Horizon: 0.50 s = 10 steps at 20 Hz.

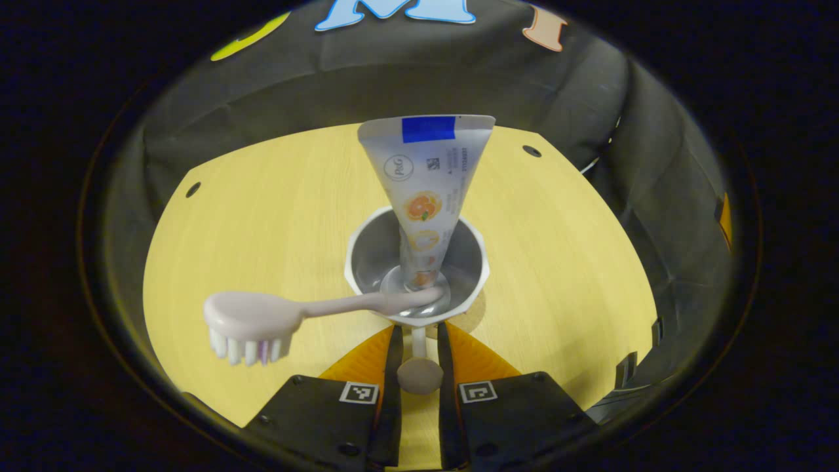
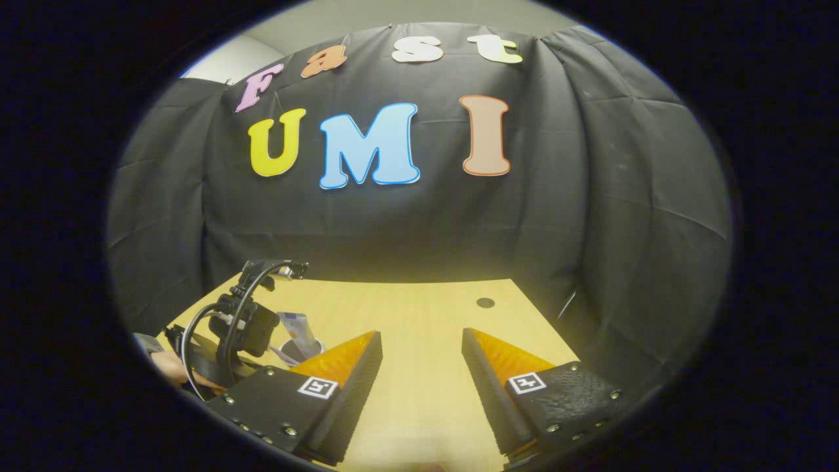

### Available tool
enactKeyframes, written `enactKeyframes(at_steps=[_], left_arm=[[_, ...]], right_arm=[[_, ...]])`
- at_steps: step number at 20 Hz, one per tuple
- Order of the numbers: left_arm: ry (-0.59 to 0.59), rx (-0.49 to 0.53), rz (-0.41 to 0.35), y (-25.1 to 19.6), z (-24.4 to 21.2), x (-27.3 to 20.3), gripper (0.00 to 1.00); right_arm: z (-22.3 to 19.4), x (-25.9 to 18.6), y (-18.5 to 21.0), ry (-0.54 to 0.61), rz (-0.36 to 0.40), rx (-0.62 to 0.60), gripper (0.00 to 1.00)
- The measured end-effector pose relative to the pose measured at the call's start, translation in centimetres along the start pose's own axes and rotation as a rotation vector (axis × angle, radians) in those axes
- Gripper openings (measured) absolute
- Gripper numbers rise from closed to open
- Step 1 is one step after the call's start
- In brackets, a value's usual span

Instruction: Put the toothbrush and toothpaste on the desktop into the cup, then pick up the cup and place it on the coaster on the desktop.

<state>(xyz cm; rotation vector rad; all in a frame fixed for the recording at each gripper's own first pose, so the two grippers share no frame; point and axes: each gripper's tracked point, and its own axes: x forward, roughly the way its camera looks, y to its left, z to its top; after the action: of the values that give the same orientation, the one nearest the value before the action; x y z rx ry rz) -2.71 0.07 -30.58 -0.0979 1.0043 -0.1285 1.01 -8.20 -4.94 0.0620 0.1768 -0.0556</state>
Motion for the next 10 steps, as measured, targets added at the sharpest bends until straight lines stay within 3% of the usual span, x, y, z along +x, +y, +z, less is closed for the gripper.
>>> enactKeyframes(at_steps=[10], left_arm=[[0.039, 0.03, 0.023, -2.7, -1.0, 1.5, 0.31]], right_arm=[[-0.8, -0.8, -3.7, 0.017, -0.016, 0.005, 0.79]])
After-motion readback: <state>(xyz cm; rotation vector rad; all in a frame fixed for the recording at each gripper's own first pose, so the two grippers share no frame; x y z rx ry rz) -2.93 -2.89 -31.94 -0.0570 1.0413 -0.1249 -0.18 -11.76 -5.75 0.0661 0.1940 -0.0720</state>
